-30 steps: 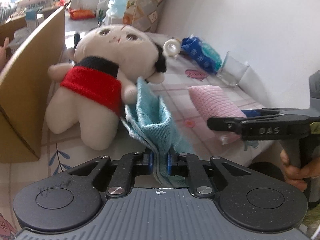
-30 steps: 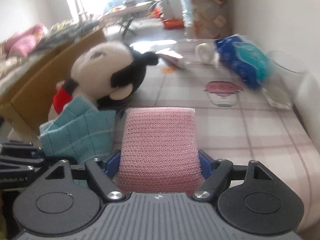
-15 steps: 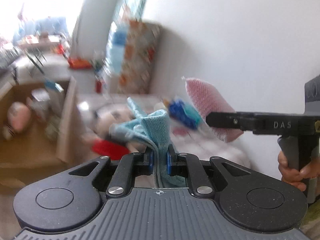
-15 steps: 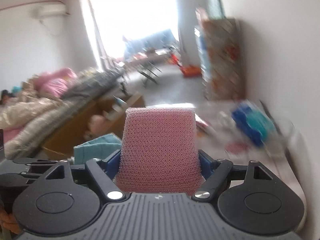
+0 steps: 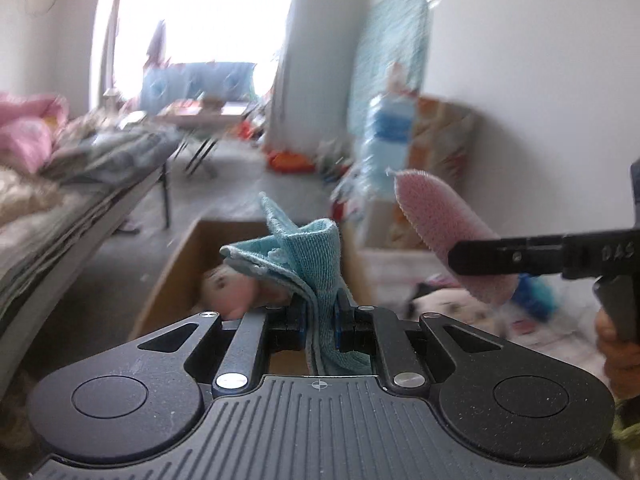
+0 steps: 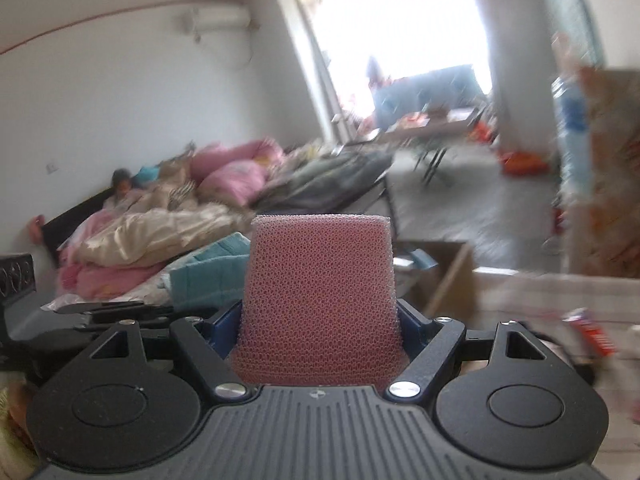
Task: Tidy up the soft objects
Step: 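Lift the towel with the left gripper while the right gripper lifts the sponge toward the box, then lower the towel into the box and open the left gripper while the right gripper releases the sponge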
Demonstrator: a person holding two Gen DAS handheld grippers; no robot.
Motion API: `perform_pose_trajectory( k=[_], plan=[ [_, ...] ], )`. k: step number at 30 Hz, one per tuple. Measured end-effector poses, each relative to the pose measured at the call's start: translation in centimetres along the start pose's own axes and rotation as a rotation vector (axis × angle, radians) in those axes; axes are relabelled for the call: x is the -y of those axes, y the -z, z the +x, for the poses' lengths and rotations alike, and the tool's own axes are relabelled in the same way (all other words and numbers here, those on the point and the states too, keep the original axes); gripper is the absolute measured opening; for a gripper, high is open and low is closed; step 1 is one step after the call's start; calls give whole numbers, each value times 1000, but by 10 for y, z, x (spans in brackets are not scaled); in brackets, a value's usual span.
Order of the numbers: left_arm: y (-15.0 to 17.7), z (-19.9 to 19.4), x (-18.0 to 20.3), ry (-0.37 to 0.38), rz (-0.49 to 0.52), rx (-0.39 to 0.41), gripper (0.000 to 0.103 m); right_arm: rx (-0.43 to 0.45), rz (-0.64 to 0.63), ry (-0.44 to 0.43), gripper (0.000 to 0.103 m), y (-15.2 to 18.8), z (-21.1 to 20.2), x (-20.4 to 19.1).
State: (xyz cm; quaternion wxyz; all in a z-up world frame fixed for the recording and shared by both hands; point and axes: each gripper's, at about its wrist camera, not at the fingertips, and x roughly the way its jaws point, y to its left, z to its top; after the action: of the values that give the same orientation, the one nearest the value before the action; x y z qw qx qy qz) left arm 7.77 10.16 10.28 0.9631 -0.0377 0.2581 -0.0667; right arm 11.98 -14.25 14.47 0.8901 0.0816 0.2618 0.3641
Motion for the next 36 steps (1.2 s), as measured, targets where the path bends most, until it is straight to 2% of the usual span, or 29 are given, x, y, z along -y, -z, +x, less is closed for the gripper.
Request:
perform_pose_trajectory(
  k=[6,9,11,15,18,27,36],
  plan=[
    [6,67,-40,-66,24,-174,11,-204,37,-24,81,-21,107,-2],
    [8,94,-50,-97,88,-260,11,-306,65,-19,81,-20,154,7],
    [12,106,-54,-128,168,-309,11,-362,83,-6,81,-14,180,12],
    [19,132,-58,-180,303,-419,11,-465,112,26,82,-5,221,25],
    [24,147,-63,-212,364,-476,11,-532,143,40,82,2,245,35],
    [39,179,-74,-247,409,-598,13,-660,163,140,82,20,308,52],
    [39,189,-88,-264,372,-640,15,-633,225,239,83,29,327,64]
  ],
)
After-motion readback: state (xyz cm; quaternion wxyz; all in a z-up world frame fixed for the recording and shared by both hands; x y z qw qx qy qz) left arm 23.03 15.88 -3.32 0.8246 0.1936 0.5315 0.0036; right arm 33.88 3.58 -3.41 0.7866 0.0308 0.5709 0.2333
